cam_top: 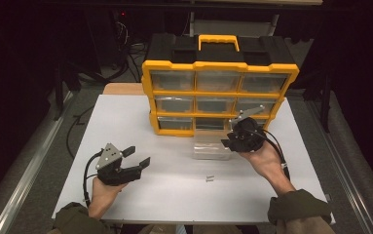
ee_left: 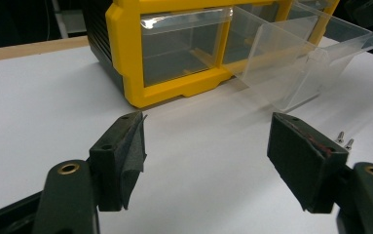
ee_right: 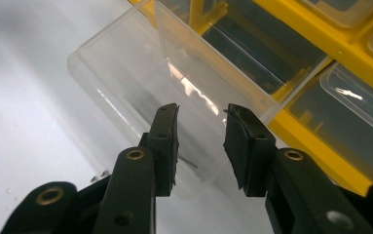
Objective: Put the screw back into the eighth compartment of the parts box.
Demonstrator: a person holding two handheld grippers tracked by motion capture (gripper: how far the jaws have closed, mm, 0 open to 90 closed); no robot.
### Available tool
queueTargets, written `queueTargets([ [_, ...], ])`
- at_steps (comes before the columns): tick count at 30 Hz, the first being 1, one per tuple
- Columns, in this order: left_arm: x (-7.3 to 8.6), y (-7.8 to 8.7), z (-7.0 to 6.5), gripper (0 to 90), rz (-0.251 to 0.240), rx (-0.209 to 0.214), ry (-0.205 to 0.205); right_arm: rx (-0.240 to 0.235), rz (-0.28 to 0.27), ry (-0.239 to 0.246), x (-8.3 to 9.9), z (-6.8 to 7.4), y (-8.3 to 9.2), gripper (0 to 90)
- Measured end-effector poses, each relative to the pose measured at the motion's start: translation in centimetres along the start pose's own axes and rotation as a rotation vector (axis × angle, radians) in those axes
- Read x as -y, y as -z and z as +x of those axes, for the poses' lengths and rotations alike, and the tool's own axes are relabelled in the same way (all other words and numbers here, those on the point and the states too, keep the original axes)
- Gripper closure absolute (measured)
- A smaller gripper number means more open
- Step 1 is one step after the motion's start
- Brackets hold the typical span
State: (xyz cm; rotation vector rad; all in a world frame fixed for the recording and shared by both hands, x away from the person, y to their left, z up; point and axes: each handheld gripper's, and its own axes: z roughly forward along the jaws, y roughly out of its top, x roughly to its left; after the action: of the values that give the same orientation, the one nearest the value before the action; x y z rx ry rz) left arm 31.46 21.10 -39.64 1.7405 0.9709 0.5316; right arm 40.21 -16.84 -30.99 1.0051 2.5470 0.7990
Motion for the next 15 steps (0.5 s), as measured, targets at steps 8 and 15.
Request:
queueTargets([
  [8, 0.0, -0.1, 0.0, 30.6, 0.007, -0.002, -0.003, -0.02, -0.035, -0.007, 1.3, 0.4, 1.5, 64.7],
  [15, -0.1, -0.2, 0.0, 30.6, 0.011, -0.002, -0.006, -0.038, -0.05, -0.012, 2.4, 1.1, 2.0, 64.8],
])
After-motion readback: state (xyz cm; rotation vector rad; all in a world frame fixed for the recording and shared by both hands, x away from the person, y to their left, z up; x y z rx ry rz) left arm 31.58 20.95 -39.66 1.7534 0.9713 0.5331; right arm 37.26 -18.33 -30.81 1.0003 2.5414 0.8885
